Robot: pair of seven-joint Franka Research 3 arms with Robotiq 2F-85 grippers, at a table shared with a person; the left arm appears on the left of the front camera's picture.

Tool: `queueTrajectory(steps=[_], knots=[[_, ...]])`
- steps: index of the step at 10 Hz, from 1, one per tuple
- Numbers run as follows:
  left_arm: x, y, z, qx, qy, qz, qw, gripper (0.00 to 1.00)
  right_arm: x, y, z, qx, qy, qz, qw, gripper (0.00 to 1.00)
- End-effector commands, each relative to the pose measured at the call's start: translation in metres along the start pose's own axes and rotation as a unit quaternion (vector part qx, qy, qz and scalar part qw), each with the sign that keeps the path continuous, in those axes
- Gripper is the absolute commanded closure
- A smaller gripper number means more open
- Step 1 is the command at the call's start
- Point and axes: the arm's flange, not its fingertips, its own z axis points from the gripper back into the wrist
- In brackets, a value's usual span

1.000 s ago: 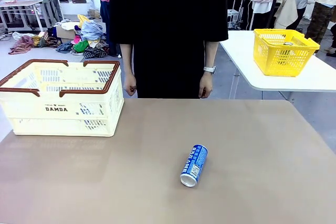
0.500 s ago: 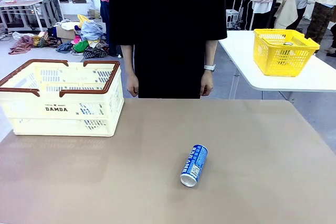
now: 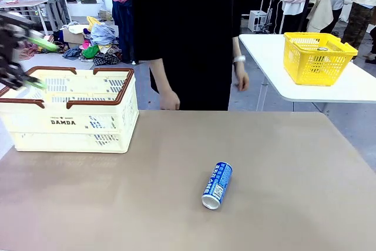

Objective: Place the drinks into the Shopping basket.
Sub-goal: Pick up one drink and place it into the Shopping basket.

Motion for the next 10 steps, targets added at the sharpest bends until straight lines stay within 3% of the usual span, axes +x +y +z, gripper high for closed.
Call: queueTrajectory(steps=[1, 3, 5, 7, 8, 10], knots=[[-0.015, -0.039, -0.103, 0.124, 0.068, -0.063, 0.988, 0.00, -0.002, -0.001, 0.003, -0.005, 0.004, 0.008, 1.000, 0.00], [-0.055, -0.064, -0.195, 0.195, 0.144, -0.130, 0.961, 0.00, -0.002, -0.001, 0.003, -0.005, 0.004, 0.008, 1.000, 0.00], [-0.087, -0.062, -0.268, 0.241, 0.100, -0.196, 0.945, 0.00, -0.002, -0.001, 0.003, -0.005, 0.004, 0.008, 1.000, 0.00], [-0.089, -0.051, -0.288, 0.235, 0.113, -0.204, 0.944, 0.00, -0.002, -0.001, 0.003, -0.005, 0.004, 0.008, 1.000, 0.00], [-0.100, -0.074, -0.285, 0.240, 0.128, -0.196, 0.942, 0.00, -0.002, -0.001, 0.003, -0.005, 0.004, 0.008, 1.000, 0.00], [-0.100, -0.074, -0.285, 0.240, 0.128, -0.196, 0.942, 0.00, -0.002, -0.001, 0.003, -0.005, 0.004, 0.008, 1.000, 0.00]])
